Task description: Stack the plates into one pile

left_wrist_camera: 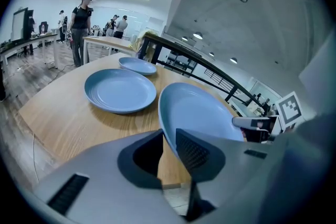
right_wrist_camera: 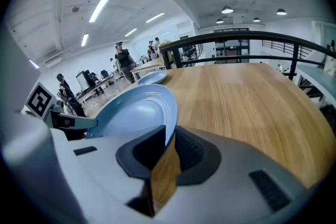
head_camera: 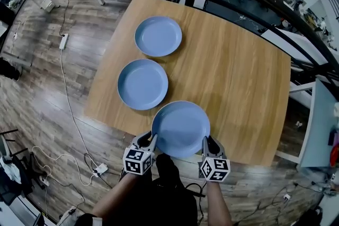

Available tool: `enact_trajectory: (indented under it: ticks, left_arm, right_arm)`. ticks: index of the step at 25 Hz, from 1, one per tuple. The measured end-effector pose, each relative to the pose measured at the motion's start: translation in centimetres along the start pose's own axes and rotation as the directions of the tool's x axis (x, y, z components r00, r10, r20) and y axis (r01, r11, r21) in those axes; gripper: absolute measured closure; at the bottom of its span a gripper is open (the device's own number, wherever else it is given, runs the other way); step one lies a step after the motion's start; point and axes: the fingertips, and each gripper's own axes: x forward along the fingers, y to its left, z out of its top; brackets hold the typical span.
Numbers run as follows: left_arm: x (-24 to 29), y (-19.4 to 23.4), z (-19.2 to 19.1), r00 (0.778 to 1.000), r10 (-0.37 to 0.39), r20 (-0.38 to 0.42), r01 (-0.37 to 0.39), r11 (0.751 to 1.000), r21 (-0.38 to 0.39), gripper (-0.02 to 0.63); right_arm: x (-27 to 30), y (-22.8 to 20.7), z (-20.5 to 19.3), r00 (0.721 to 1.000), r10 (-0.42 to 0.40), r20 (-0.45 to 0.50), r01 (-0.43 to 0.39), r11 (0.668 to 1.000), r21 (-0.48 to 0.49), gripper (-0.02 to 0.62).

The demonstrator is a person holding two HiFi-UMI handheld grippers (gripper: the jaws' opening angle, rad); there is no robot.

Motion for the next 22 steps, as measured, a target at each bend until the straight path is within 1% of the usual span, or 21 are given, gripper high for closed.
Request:
enact_trajectory:
  ticks: [12,16,22]
  left_arm:
    - [-3.2,1.3,3.8,0.998,0.028,0.053,-0.028,1.000,-0.005,0.520]
    - [-4.1,2.4,5.4,0.997,0.034,0.071,-0.034,0.999,0.007,0.520]
    - [-5.5,4.7,7.5,0.995,0.038,0.088,-0.039,0.999,0.002,0.520]
  right_arm:
    - [-0.4,3.4,4.5,0.998,0.045,0.045,-0.044,0.999,-0.030,0.525]
    - [-0.1,5.0,6.0,0.997,0.049,0.054,-0.047,0.998,-0.047,0.525]
    - [0.8,8.0,8.4,0.996,0.063,0.067,-0.058,0.996,-0.065,0.525]
